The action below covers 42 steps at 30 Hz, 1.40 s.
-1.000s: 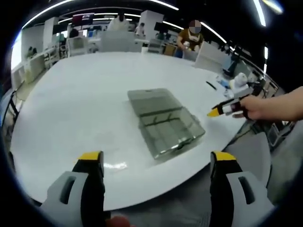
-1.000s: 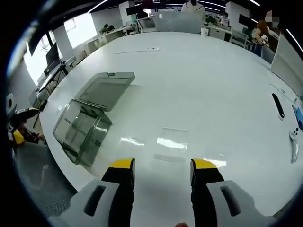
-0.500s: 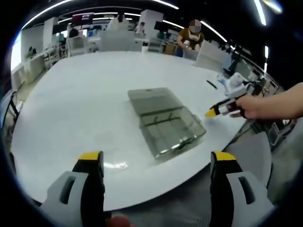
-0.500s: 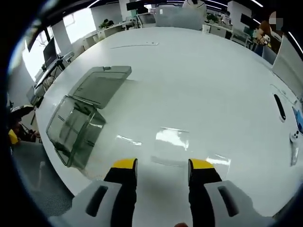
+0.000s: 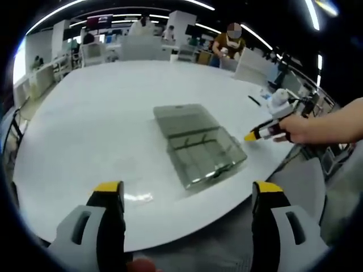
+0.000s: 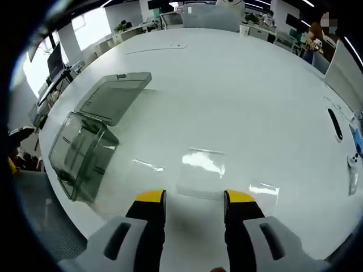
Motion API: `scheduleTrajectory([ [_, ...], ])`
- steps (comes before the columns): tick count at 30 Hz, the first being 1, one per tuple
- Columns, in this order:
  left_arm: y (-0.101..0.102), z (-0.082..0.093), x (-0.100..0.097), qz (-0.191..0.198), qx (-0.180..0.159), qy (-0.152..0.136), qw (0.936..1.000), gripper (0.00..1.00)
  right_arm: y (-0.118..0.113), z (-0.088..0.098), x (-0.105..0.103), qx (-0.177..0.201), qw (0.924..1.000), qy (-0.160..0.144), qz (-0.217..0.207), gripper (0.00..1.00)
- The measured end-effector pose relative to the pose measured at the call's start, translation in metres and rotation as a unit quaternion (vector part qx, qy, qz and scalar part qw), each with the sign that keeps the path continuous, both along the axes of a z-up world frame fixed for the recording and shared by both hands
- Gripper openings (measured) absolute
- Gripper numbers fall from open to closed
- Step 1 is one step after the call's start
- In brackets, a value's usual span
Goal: Insert the divider into the dual guide fixture by aligning both edges with the guide slots and pushing it downward to the bottom, including one-sided entry, uneven engagement, binding, and posture correction.
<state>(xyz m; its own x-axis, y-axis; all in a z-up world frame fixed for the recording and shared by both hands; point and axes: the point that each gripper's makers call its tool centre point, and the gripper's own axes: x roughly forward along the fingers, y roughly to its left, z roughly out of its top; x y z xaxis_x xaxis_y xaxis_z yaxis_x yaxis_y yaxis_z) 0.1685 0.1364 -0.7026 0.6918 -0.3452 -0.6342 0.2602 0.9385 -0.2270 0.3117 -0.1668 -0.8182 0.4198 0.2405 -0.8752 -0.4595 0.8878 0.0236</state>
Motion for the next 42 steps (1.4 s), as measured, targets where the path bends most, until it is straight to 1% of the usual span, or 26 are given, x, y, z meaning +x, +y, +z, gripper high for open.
scheduleTrajectory([
  [3, 0.0002, -0.0006, -0.0003, 0.000, 0.000, 0.000, 1.0000, 0.91, 0.0002, -0.0022, -0.0005, 0.000, 1.0000, 0.001, -0.001, 0.37],
  [12, 0.0000, -0.0020, -0.0014, 0.002, -0.001, 0.002, 1.0000, 0.91, -0.0024, -0.0019, 0.0015, -0.014, 0.9999, -0.006, -0.002, 0.33],
  [16, -0.0006, -0.0016, -0.0011, 0.003, -0.001, 0.001, 1.0000, 0.91, -0.0026, -0.0020, 0.0024, -0.018, 0.9998, -0.004, -0.009, 0.33],
  [42, 0.0009, -0.0031, -0.0049, 0.007, -0.002, 0.003, 1.0000, 0.91, -0.0017, -0.0023, 0.0036, -0.021, 0.9998, 0.004, -0.003, 0.30],
])
